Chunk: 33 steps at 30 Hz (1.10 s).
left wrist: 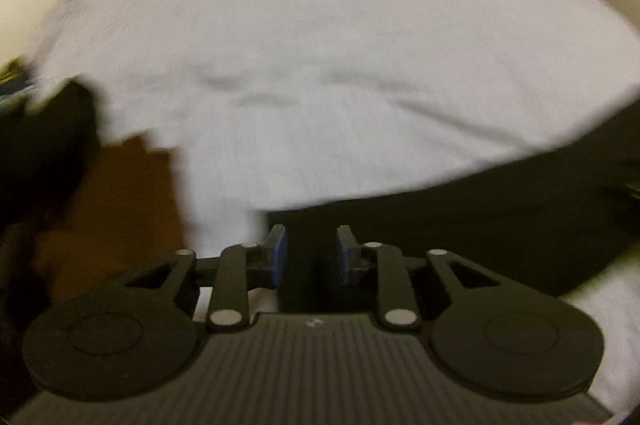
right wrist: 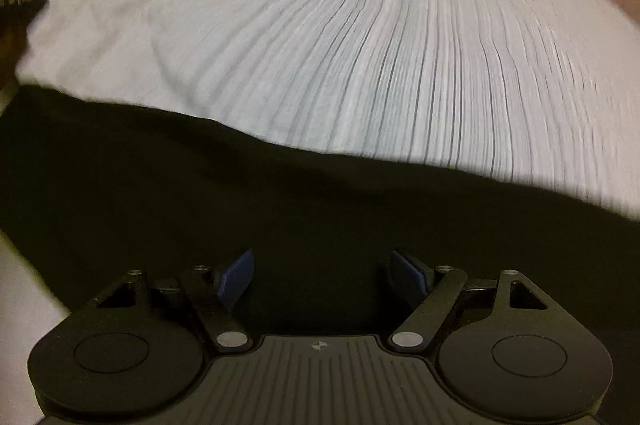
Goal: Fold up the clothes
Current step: 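Grasp the trouser edge with the left gripper and smooth it flat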
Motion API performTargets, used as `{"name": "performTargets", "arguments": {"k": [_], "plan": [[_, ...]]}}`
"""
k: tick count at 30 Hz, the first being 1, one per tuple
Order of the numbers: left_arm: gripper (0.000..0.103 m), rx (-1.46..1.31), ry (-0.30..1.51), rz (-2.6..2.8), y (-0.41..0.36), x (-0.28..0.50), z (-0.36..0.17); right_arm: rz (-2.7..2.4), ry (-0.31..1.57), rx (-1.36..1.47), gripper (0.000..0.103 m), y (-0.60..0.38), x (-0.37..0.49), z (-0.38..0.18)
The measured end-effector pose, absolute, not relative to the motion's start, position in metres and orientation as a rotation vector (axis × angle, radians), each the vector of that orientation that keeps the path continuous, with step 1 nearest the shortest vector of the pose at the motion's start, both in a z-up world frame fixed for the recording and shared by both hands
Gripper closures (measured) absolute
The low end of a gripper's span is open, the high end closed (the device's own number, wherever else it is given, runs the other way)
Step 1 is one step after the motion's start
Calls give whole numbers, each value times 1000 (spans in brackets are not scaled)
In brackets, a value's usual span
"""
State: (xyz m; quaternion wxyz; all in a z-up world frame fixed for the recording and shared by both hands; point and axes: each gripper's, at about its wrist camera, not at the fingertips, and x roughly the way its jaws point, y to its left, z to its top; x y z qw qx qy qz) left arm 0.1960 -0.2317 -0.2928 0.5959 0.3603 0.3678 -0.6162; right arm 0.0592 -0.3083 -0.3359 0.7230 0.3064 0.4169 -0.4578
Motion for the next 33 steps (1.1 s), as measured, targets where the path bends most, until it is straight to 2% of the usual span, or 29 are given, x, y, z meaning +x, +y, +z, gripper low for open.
{"name": "performTargets", "arguments": {"k": [3,6,11,16,20,25,27,28,30,33], "plan": [[72,1041,857,-1510,-221,164,-330,-983,945,706,25,-275,57,-345],[73,1144,869,-1485,-214,168,-363,-1030,962,725,25,-254,32,-355],[72,1173,849,-1395,-212,187,-355,-1147,1011,802,25,-243,-8,-345],[70,1155,806,-1341,-198,184,-327,-1239,1022,841,25,-226,-8,-318],[59,1116,790,-1322,-177,173,-303,-1149,1000,758,24,-205,32,-292],[46,1082,766,-1307,-135,142,-278,-933,1002,496,25,-173,104,-271],[33,1077,741,-1310,-115,131,-266,-844,978,386,25,-161,136,-265],[29,1075,728,-1311,-105,125,-261,-803,963,331,25,-154,154,-264],[11,1095,679,-1319,-87,115,-251,-723,934,243,25,-143,189,-265],[4,1154,609,-1368,-64,110,-247,-614,917,130,25,-129,246,-277]]}}
